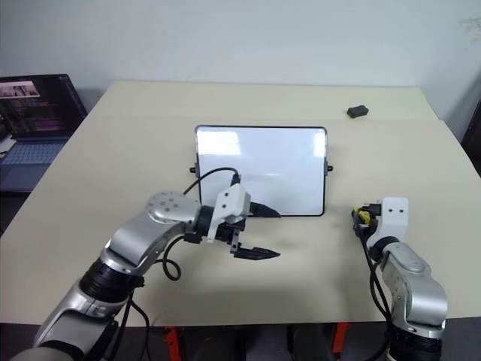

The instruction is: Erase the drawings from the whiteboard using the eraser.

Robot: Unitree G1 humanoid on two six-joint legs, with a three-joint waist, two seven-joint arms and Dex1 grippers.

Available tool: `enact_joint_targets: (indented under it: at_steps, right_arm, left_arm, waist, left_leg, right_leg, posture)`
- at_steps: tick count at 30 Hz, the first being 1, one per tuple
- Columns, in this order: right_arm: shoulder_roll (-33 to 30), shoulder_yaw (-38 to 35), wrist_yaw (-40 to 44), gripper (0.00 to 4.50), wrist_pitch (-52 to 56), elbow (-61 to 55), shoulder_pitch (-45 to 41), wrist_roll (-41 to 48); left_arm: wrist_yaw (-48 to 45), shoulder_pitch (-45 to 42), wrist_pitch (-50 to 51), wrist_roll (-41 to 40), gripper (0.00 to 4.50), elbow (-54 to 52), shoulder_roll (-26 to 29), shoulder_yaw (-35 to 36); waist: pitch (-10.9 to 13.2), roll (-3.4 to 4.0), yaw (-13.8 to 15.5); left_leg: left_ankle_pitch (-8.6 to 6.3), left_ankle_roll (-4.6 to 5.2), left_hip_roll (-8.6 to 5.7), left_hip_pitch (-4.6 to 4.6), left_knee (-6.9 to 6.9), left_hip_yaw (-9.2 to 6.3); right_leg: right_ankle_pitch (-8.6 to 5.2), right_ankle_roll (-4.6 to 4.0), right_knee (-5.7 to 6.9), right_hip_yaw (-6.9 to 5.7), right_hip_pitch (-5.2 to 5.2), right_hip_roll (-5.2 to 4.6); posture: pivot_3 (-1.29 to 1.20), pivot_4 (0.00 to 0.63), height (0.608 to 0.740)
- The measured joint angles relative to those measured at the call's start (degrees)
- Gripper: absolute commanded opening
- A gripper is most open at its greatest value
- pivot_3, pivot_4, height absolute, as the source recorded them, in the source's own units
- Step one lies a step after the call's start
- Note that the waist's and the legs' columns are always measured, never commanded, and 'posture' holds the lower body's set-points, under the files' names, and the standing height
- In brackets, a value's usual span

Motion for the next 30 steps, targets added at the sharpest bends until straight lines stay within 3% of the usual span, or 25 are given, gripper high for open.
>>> enact_joint_targets:
  at_steps: [6, 13, 17, 23, 30]
  right_arm:
    - [0.0, 0.3, -0.1, 4.48, -1.2, 1.8, -0.2, 1.2]
    - [0.0, 0.1, 0.1, 4.48, -3.2, 0.2, -1.8, 4.2]
    - [0.3, -0.1, 0.1, 4.48, -7.3, -1.9, -1.8, 5.6]
    - [1.8, 0.0, -1.2, 4.48, -18.8, -2.0, -0.5, 5.3]
    - [-0.3, -5.8, 0.9, 4.48, -38.2, 10.9, 2.8, 4.7]
  left_arm:
    - [0.9, 1.0, 0.2, 0.0, 4.50, -0.7, 0.0, 0.0]
    - [4.7, 3.9, 1.4, -0.3, 4.50, -1.3, -0.1, 3.3]
    - [10.2, 7.5, 3.3, -1.8, 4.50, -3.0, -1.0, 9.6]
    - [26.0, 16.0, 7.1, -5.2, 4.50, -8.9, -4.9, 27.3]
    - [41.8, 26.9, 3.5, -0.9, 4.50, -14.2, -10.7, 36.2]
  waist:
    - [0.0, 0.00, 0.0]
    - [0.0, 0.01, -0.1]
    - [0.0, 0.01, 0.0]
    - [0.0, 0.01, 0.0]
    - [-0.1, -0.03, 0.3]
  left_leg:
    - [0.01, 0.01, 0.00, 0.01, 0.06, -0.01]
    - [0.01, 0.02, 0.01, 0.01, 0.15, -0.04]
    - [0.00, 0.02, 0.01, -0.02, 0.25, -0.05]
    - [0.00, 0.01, 0.04, -0.01, 0.45, -0.09]
    - [-0.01, 0.01, -0.07, 0.11, 0.60, -0.01]
  right_leg:
    - [0.00, 0.00, 0.07, 0.00, 0.00, 0.00]
    - [0.00, 0.00, 0.18, -0.02, 0.00, 0.00]
    - [0.00, 0.00, 0.22, -0.02, 0.00, -0.01]
    - [0.00, 0.01, 0.45, -0.04, 0.00, -0.03]
    - [0.04, 0.08, 0.46, 0.01, 0.16, -0.12]
  posture:
    - [0.00, 0.150, 0.740]
    - [0.00, 0.150, 0.740]
    - [0.00, 0.150, 0.740]
    - [0.00, 0.150, 0.740]
    - [0.00, 0.150, 0.740]
